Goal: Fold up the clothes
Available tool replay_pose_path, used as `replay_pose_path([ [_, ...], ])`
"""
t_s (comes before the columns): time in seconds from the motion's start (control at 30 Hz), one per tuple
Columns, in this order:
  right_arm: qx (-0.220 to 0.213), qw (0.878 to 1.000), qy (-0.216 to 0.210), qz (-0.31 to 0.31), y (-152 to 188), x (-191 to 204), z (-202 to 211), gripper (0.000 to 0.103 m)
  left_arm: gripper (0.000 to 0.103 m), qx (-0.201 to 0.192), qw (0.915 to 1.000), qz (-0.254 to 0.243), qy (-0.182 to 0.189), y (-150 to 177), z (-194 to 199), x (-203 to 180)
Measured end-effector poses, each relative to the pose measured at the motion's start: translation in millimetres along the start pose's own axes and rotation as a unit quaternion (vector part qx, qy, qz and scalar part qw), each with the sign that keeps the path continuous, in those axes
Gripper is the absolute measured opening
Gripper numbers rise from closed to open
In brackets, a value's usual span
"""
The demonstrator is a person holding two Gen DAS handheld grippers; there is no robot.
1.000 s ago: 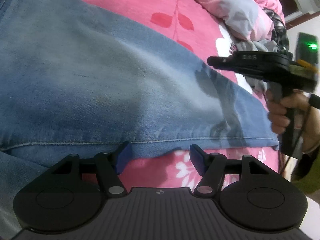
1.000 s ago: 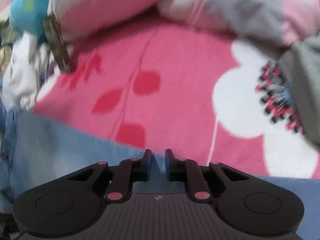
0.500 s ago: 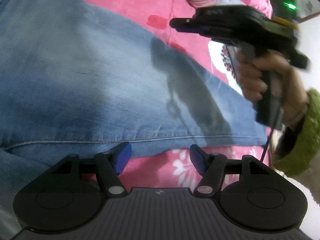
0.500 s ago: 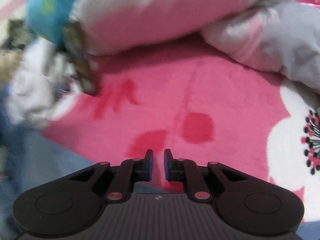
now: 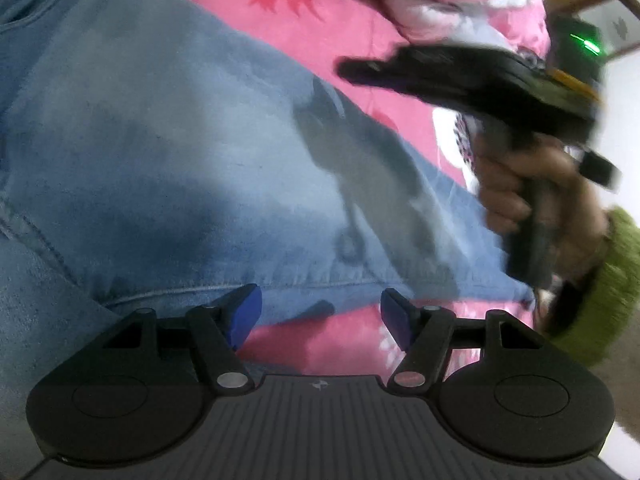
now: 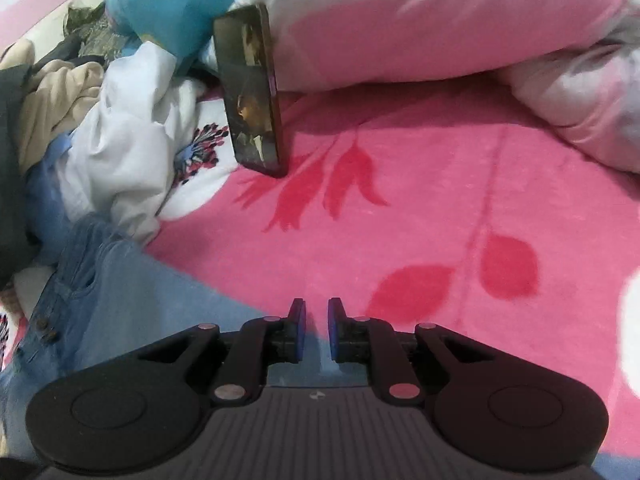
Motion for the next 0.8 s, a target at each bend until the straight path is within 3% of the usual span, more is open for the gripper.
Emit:
replay_pose_path([
  [0.1,0.018,0.999,0.023,-0.013,25,-12,32,0.012,0.066,0.014,0.9997,-0.018,0.0,0,-1,-2],
  [0.27,0.046,0.988,0.12,-0.089,68,-76,58,0.011,0.066,0.026,0.9994,-0.021,0.009,-2,-5,3],
  [0.33,0.029,0.983,0.128,-0.13,68,-101,54,0.009,0.066,0.033,0.9988,-0.034,0.01,-2,-7,0],
  [0.57,-0.057,0.969,0.164,-0.179,50,-138,84,0.012,0.066,0.051,0.9961,-0.072,0.0,2,-7,-1],
  [0.7,-0.029,0.961,0.205,-0.184,91,-176,122,0.013,0.066,0.05,0.9963,-0.069,-0.004,1,-8,-1],
  [0.8,-0.034,0.955,0.215,-0.203,109,-234,151,0.008,0.066,0.049,0.9961,-0.071,-0.016,1,-10,-4],
])
Point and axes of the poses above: each gripper's, at about its wrist camera, not at the fingertips, and z roughly against the way its jaws point, x to its left, y to its underside, the point moved 5 cm from there along -z, roughly the way its jaws point, and after that the axes turned 13 degrees about -z, right-handed, at the moved point
